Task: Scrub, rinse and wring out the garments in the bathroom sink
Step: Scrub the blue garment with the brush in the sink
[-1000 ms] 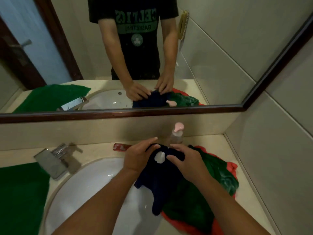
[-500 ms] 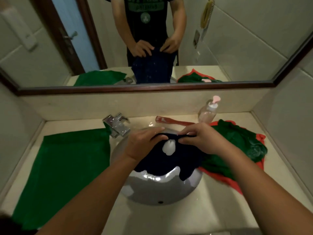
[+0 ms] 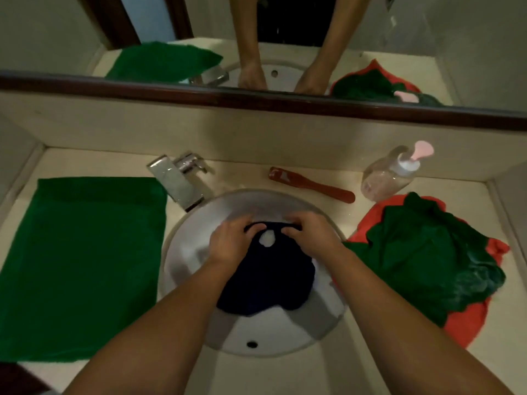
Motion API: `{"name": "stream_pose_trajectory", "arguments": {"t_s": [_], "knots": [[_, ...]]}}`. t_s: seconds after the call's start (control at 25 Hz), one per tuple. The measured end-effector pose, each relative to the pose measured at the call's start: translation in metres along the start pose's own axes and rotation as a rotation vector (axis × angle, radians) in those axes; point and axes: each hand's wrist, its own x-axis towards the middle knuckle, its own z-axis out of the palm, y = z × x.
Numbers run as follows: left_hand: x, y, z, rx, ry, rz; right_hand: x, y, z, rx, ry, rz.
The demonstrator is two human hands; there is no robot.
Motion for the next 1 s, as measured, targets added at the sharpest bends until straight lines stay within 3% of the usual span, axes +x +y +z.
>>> {"name": "stream_pose_trajectory", "arguments": {"t_s": [0.08, 0.2, 0.28, 0.44, 0.6, 0.72, 0.88, 1.0], "knots": [[0.025, 0.003, 0.023, 0.005, -0.015, -0.066, 0.025, 0.021, -0.001, 0.01, 0.101, -0.047], [0.043, 0.002, 0.049, -0.001, 0.02, 0.064, 0.051, 0.048, -0.014, -0.084, 0.529, -0.24], [0.049, 0.002, 0.061, 0.035, -0.003, 0.106, 0.065, 0.063, -0.024, -0.19, 0.649, -0.23], [0.038, -0.004, 0.062, 0.083, 0.158, 0.167, 0.092, 0.074, -0.029, -0.276, 0.418, -0.164], [0.024, -0.016, 0.054, 0.066, 0.055, 0.144, 0.082, 0.066, -0.025, -0.155, 0.412, -0.278], [0.013, -0.034, 0.064, 0.05, 0.016, 0.229, 0.042, 0.051, -0.004, 0.036, 0.4, -0.211], [0.016, -0.06, 0.102, 0.022, -0.198, 0.38, -0.012, 0.045, 0.063, 0.183, 0.374, -0.016], [0.027, -0.076, 0.114, 0.197, -0.47, 0.318, -0.013, 0.066, 0.115, 0.177, 0.305, 0.179]]}}
